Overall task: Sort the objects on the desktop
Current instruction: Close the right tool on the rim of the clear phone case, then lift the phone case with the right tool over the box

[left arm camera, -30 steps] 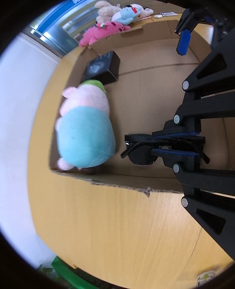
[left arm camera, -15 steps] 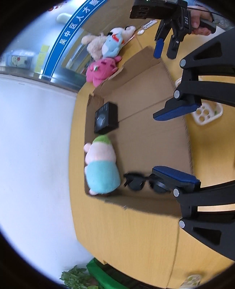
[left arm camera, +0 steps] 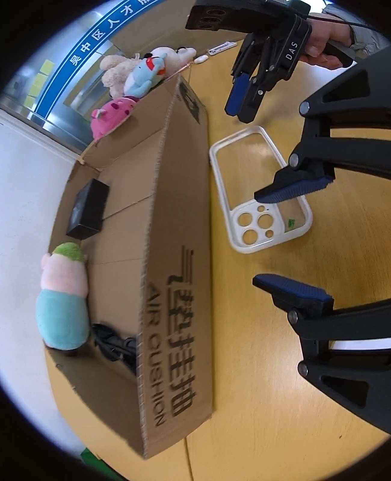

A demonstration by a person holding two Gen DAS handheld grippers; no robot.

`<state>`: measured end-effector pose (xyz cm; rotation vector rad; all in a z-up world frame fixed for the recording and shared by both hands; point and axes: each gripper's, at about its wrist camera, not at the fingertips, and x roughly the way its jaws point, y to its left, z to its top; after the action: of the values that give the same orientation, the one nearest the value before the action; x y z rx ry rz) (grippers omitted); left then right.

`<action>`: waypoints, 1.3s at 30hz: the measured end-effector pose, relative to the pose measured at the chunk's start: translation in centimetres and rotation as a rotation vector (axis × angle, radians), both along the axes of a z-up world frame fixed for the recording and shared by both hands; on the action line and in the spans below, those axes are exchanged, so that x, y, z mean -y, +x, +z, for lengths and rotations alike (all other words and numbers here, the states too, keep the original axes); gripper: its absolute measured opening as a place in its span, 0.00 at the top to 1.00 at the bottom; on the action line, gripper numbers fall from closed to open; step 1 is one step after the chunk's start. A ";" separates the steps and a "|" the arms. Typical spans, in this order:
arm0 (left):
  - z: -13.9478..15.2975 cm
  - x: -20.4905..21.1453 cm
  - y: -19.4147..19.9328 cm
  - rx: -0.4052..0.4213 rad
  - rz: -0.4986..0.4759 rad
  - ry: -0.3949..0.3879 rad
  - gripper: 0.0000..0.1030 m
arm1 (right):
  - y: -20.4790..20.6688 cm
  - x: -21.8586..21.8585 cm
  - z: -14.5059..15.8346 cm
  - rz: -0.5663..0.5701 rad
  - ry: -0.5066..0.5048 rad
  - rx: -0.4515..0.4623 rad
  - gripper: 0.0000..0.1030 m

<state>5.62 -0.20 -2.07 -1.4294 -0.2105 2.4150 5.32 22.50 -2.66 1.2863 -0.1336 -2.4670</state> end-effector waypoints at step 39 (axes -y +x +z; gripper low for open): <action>10.6 0.1 -3.2 -0.284 0.009 -0.066 0.92 | -0.2 1.8 8.6 -0.040 0.055 -0.231 0.93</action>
<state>2.39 -0.34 8.51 -1.0936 -0.0705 2.6174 5.09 20.69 5.94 1.0185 -0.0337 -2.6479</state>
